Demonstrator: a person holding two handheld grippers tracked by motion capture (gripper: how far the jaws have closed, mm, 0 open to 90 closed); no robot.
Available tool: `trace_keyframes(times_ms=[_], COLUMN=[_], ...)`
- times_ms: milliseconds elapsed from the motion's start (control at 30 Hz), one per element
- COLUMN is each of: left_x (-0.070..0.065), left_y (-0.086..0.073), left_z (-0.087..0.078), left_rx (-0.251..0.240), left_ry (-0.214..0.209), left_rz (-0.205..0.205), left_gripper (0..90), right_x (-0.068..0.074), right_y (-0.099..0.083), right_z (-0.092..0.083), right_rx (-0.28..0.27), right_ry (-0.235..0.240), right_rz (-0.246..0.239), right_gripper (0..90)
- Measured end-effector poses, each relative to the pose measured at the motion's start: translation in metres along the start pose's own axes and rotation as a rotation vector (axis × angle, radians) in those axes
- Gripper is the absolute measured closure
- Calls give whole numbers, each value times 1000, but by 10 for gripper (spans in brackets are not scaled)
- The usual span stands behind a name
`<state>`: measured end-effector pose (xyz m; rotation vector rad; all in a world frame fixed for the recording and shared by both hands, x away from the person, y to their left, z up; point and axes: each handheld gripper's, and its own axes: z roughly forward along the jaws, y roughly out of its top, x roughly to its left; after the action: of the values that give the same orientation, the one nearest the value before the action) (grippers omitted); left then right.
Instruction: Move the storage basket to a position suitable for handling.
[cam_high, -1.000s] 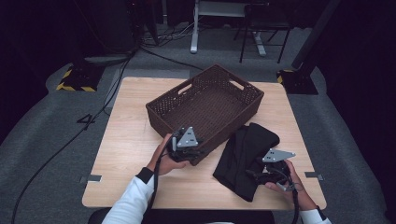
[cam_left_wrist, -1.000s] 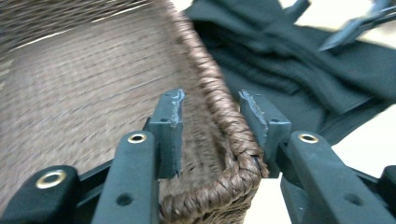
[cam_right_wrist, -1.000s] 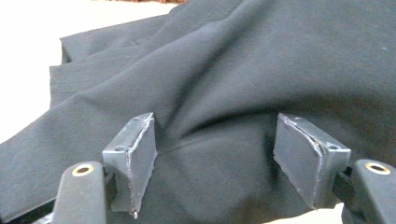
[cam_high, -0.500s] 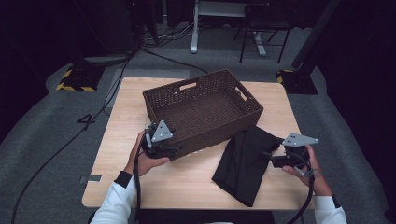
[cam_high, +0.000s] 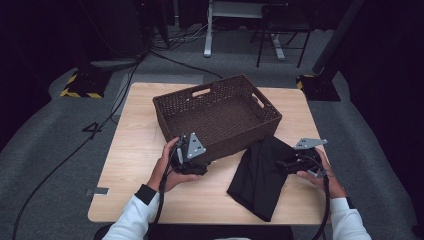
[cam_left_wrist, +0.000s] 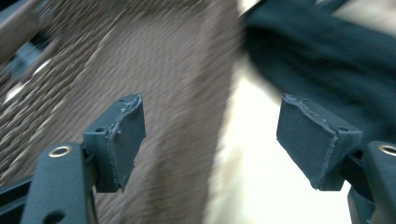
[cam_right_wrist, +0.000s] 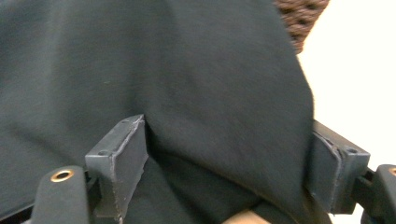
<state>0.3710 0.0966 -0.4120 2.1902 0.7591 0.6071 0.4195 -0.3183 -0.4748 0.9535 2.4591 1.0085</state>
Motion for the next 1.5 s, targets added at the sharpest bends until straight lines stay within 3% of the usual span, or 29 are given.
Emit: trace_keyframes(times_ms=[33, 67, 133, 233, 300, 400, 500, 700, 833, 1000, 1067, 1100, 1167, 1233, 1300, 1367, 1400, 1500], left_x=[5, 7, 9, 14, 22, 27, 33, 44, 42, 40, 45, 45, 45, 42, 30, 15, 9, -15], left_y=[-3, -5, -6, -5, -6, -6, -4, 1, 3, 7, 10, 11, 11, 13, 17, 20, 21, 21], left_z=[3, 4, 5, 5, 6, 12, 16, 24, 27, 31, 32, 32, 23, 12, -4, -14, -16, -22], left_rx=[-3, -6, 9, 18, 4, 2, -3, -23, -47, -60, -54, -67, -115, -149, -153, -131, -130, -148], left_ry=[-43, -55, -15, -30, -64, -80, -163, -257, -325, -353, -336, -308, -255, -258, -264, -245, -249, -324], left_rz=[-48, -65, -48, -30, -29, 3, 32, 101, 147, 193, 174, 154, 85, 61, 64, 114, 117, 129], left_gripper=[266, 283, 358, 518, 621, 690, 784, 810, 813, 812, 805, 791, 615, 464, 345, 250, 215, 201], right_x=[3, 7, 12, 15, 20, 32, 41, 53, 58, 62, 63, 61, 55, 48, 41, 34, 32, 28], right_y=[-2, -4, -8, -12, -15, -20, -21, -21, -20, -21, -20, -19, -16, -14, -13, -9, -7, 1], right_z=[1, 2, 4, 3, 2, -2, -3, -3, -4, -8, -14, -17, -24, -30, -33, -35, -35, -31], right_rx=[-1, 0, 10, 5, -9, -8, 5, 22, 29, 31, 19, 11, -17, -34, -49, -59, -65, -61], right_ry=[11, 29, 28, 36, 27, 19, 19, 11, -1, -7, 3, -4, -15, -33, -31, -43, -42, -29], right_rz=[-2, -8, -28, -19, 5, -9, -12, -16, -11, -14, -34, -37, -18, -5, 6, 6, 7, -3], right_gripper=[221, 226, 225, 226, 229, 228, 228, 231, 231, 230, 225, 225, 226, 222, 217, 205, 197, 178])
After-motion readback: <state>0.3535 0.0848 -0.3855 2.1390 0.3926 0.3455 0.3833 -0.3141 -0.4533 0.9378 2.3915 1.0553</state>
